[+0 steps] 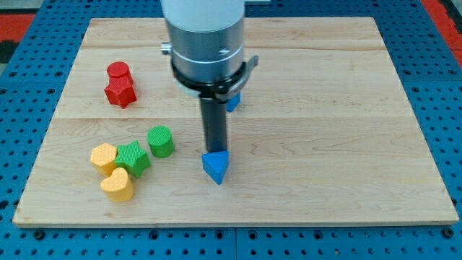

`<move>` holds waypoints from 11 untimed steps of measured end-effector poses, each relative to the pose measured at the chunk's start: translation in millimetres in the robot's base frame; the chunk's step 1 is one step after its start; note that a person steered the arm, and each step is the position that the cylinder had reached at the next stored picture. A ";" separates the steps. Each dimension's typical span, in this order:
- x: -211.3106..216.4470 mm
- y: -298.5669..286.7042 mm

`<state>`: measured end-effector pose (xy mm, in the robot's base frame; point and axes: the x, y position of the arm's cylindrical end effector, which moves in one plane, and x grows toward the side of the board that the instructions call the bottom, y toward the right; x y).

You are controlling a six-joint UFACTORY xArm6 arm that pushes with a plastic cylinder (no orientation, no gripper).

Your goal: Place the blue cube to the top right of the blue triangle

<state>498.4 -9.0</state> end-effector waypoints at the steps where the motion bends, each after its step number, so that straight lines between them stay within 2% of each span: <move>1: -39.8 78.1; 2: -78.6 105.6; 4: -130.2 42.6; 5: -128.0 -18.2; 6: -113.8 -50.2; 7: -109.6 -22.9; 8: -127.9 1.2; 9: -102.1 23.6; 11: -43.7 23.6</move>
